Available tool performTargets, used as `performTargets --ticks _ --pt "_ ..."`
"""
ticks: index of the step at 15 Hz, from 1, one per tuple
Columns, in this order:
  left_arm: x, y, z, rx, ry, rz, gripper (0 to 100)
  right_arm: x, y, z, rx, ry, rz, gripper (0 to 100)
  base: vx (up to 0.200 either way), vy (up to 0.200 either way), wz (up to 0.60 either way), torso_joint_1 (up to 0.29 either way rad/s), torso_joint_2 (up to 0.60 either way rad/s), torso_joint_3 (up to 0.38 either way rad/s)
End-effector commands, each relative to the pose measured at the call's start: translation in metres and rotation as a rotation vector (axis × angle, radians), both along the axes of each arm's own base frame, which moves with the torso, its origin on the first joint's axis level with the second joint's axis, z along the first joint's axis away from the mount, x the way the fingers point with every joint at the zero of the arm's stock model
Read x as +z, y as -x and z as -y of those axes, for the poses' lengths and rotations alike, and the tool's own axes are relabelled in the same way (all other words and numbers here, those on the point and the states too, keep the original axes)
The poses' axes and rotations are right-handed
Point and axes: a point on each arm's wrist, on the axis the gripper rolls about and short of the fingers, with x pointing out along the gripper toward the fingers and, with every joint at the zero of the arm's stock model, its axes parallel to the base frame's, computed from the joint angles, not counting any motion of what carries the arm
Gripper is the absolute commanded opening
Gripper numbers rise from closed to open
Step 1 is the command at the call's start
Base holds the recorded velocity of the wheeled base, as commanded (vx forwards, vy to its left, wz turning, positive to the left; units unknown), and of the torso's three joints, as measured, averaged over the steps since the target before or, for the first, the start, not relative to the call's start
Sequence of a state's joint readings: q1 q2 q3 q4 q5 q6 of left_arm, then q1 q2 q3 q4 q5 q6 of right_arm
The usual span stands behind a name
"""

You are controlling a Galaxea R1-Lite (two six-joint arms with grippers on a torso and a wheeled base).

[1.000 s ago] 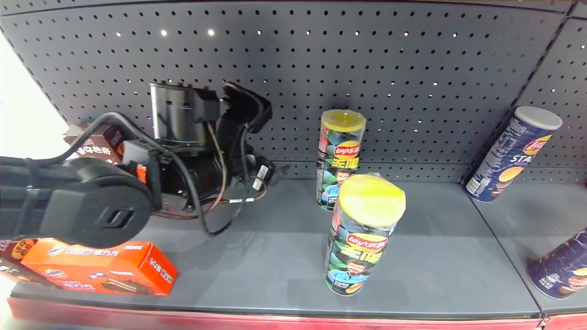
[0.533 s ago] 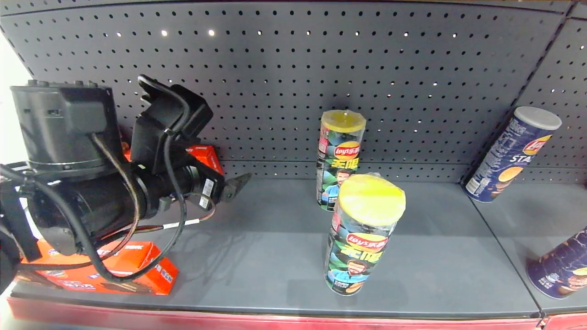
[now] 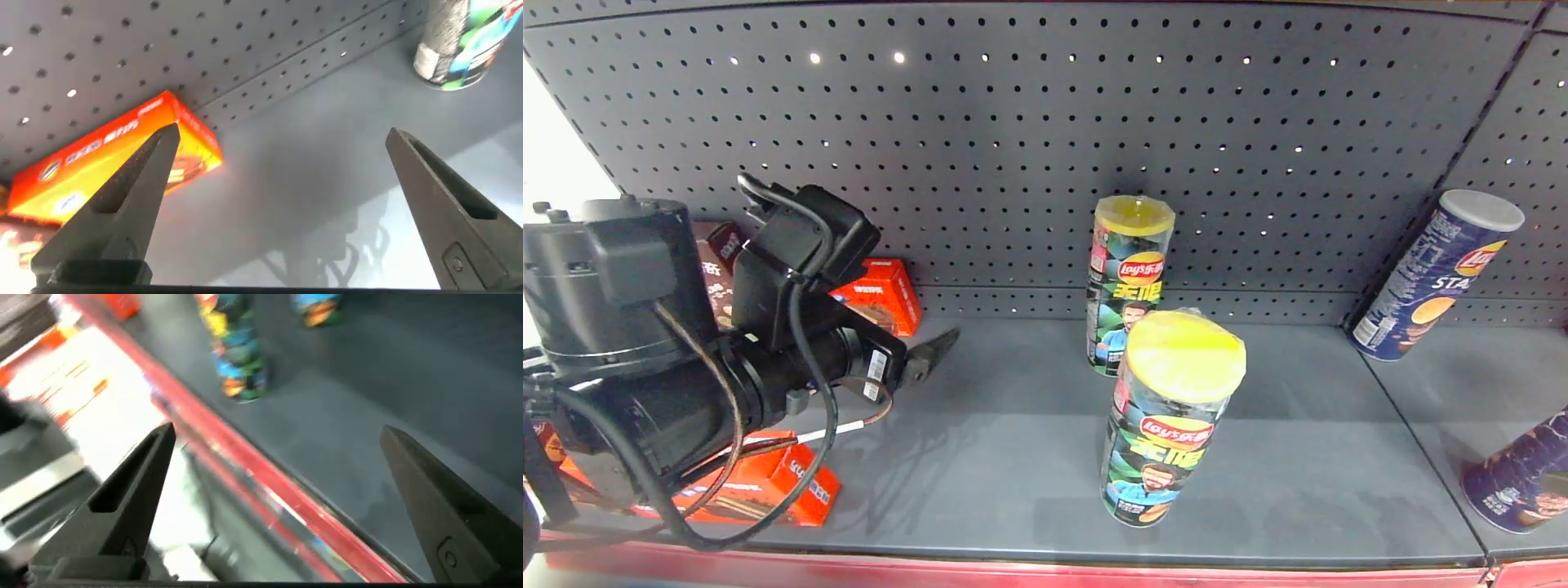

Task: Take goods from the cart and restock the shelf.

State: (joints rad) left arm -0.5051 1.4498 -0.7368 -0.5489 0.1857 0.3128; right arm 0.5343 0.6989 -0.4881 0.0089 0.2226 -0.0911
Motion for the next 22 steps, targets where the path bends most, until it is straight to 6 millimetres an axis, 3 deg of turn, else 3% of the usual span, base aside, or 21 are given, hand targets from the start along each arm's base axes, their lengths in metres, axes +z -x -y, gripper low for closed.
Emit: performTargets --ticks 1,6,7,12,22 --pt "-0.002 0.001 -0.006 0.017 -0.001 -0.001 100 -0.008 -0.031 -0.028 0.076 0.083 -0.115 100 0.0 0.0 0.0 0.0 0.0 0.0" --pt "-0.003 0.005 -0.008 0.022 -0.002 -0.003 100 -0.015 -0.089 -0.066 -0.126 0.126 -0.076 100 0.0 0.0 0.0 0.0 0.0 0.0" --pt "-0.003 0.004 -0.01 0.028 -0.001 -0.001 100 -0.015 -0.094 -0.07 -0.153 0.127 -0.064 100 0.0 0.0 0.0 0.0 0.0 0.0" --pt "0.002 0.002 -0.011 0.037 0.007 0.017 100 -0.017 -0.103 -0.109 -0.203 0.166 -0.04 100 0.0 0.0 0.0 0.0 0.0 0.0" --pt "0.008 0.001 -0.01 0.037 0.016 0.034 100 -0.029 -0.113 -0.123 -0.208 0.204 -0.06 100 0.0 0.0 0.0 0.0 0.0 0.0"
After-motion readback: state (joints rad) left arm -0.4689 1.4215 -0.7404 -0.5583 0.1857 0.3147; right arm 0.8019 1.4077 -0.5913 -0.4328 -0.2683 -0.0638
